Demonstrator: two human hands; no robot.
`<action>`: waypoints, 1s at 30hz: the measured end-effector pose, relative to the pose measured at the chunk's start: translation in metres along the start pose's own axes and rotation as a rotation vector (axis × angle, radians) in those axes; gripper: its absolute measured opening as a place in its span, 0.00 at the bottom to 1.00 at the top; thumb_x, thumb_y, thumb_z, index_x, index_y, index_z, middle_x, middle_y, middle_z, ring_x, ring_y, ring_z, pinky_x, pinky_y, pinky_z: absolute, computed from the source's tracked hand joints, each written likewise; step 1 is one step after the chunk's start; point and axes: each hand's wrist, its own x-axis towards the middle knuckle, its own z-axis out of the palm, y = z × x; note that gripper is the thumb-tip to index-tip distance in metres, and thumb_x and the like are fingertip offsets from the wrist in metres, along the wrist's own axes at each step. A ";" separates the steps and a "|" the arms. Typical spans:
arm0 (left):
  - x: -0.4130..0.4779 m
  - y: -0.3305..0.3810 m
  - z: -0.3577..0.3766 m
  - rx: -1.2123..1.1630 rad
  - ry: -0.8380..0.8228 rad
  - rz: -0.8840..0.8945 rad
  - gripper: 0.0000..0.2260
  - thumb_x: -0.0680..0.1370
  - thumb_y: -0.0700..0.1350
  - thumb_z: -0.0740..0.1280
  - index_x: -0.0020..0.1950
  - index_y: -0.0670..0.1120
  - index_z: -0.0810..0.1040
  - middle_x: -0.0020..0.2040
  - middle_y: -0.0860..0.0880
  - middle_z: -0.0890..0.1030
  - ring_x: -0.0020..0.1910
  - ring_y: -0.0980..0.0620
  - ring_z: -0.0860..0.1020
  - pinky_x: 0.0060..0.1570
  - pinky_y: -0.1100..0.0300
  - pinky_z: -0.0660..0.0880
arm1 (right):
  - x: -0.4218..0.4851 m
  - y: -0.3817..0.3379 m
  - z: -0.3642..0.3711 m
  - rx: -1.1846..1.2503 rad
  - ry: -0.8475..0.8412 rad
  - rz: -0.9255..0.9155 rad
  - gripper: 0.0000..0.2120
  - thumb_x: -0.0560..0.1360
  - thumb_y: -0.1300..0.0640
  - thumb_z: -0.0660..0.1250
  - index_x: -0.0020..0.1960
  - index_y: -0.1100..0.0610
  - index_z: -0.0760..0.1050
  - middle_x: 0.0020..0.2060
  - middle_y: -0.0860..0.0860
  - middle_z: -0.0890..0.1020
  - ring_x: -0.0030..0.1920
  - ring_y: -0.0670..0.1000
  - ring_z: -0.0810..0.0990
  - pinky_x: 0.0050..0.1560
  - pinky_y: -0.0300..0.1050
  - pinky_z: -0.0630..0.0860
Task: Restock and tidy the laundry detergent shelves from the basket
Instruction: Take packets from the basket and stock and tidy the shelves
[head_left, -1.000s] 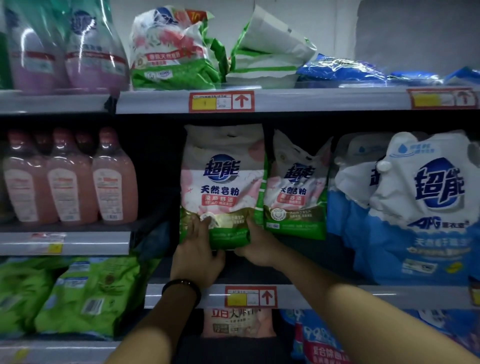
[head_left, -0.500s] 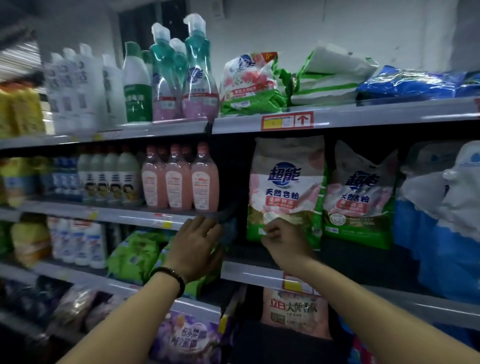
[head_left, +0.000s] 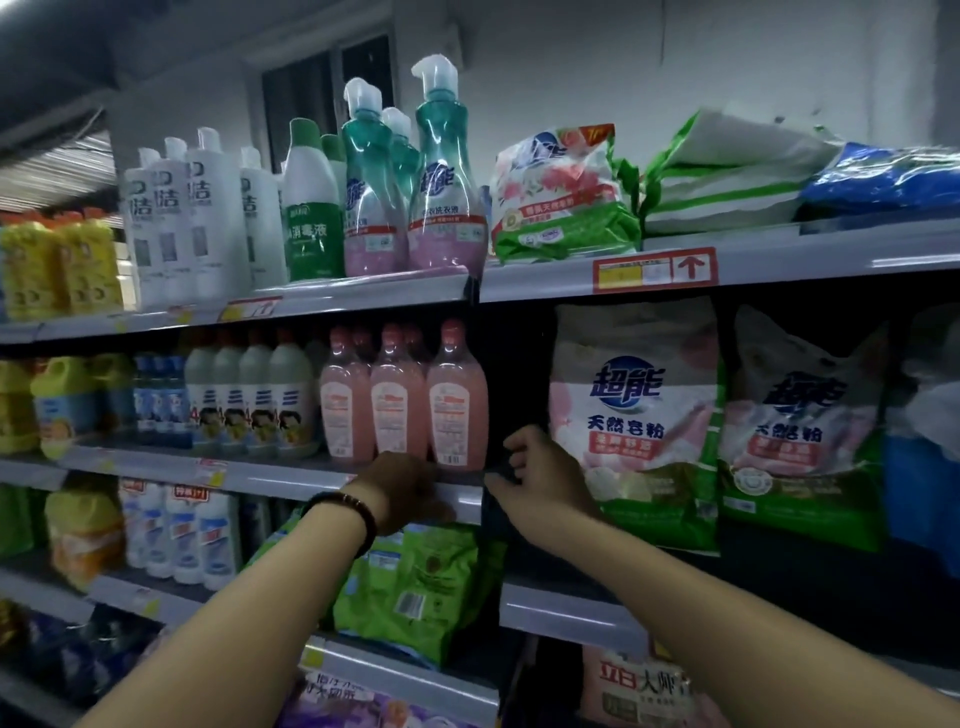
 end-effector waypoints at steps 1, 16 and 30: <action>0.006 -0.003 0.002 -0.014 -0.016 -0.010 0.15 0.79 0.60 0.73 0.55 0.50 0.81 0.59 0.47 0.83 0.52 0.48 0.79 0.48 0.59 0.71 | 0.010 -0.002 0.005 0.011 0.022 -0.006 0.26 0.76 0.46 0.75 0.69 0.50 0.69 0.59 0.48 0.77 0.57 0.50 0.79 0.58 0.47 0.79; 0.043 -0.001 0.016 -0.012 -0.119 -0.072 0.27 0.78 0.56 0.75 0.76 0.53 0.76 0.72 0.47 0.79 0.70 0.43 0.78 0.70 0.49 0.75 | 0.070 -0.009 0.070 0.269 0.224 0.072 0.21 0.73 0.53 0.76 0.62 0.52 0.73 0.55 0.49 0.85 0.51 0.51 0.85 0.39 0.38 0.78; 0.044 -0.004 0.019 -0.002 -0.149 -0.100 0.31 0.78 0.60 0.74 0.75 0.45 0.75 0.69 0.41 0.80 0.66 0.40 0.80 0.66 0.47 0.78 | 0.072 -0.005 0.061 0.674 0.211 0.101 0.18 0.76 0.47 0.67 0.56 0.59 0.68 0.44 0.51 0.74 0.44 0.53 0.74 0.40 0.48 0.67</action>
